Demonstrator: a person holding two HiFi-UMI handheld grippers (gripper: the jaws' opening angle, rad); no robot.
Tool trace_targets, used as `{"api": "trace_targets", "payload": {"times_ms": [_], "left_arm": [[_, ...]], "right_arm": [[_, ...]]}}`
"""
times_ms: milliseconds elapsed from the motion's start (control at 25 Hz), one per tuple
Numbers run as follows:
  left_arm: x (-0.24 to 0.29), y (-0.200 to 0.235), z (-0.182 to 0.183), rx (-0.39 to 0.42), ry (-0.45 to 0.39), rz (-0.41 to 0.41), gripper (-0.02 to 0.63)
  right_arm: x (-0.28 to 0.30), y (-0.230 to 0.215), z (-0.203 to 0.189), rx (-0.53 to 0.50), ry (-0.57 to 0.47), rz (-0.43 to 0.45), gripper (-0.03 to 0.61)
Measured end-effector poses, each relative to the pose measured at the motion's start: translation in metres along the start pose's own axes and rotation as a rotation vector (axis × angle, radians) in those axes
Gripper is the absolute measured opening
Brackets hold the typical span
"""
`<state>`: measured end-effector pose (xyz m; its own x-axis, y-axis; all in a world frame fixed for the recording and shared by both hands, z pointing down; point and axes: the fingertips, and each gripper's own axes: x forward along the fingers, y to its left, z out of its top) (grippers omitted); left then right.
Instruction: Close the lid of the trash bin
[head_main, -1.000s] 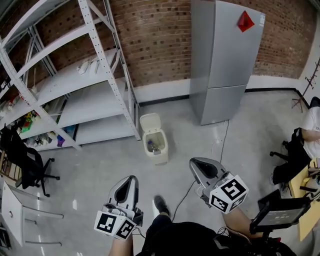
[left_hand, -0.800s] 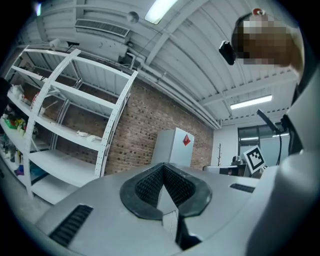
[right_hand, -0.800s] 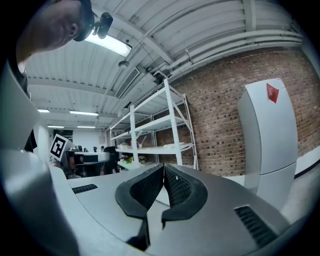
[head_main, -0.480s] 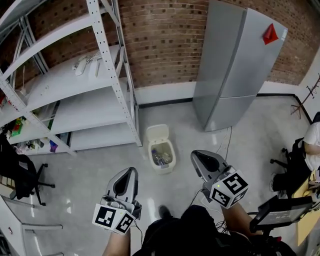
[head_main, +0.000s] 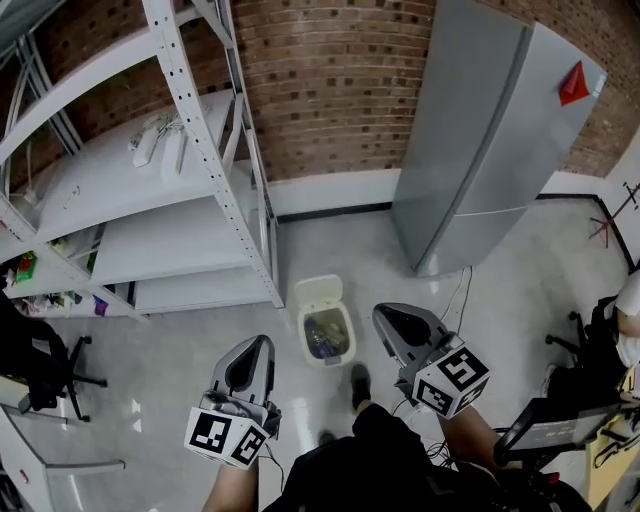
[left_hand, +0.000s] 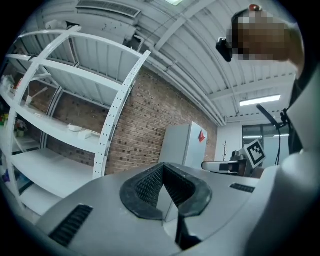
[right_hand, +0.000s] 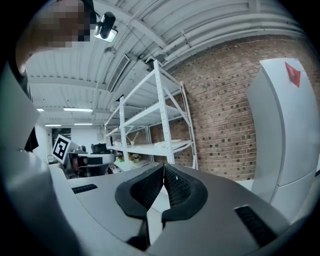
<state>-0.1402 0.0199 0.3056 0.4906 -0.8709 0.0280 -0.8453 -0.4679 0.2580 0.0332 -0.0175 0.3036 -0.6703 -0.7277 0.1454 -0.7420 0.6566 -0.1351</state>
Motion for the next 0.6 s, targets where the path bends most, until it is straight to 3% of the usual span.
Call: {"api": "trace_targets", "payload": {"times_ms": [360,600], "left_arm": [[0.116,0.045,0.008,0.006,0.033,0.084,-0.002],[0.175,0.075,-0.007,0.015,0.103,0.127,-0.002]], "right_arm": [[0.09,-0.099,0.016,0.006,0.011,0.096,0.008],[0.142,-0.149,0.007,0.02,0.062,0.118,0.008]]}}
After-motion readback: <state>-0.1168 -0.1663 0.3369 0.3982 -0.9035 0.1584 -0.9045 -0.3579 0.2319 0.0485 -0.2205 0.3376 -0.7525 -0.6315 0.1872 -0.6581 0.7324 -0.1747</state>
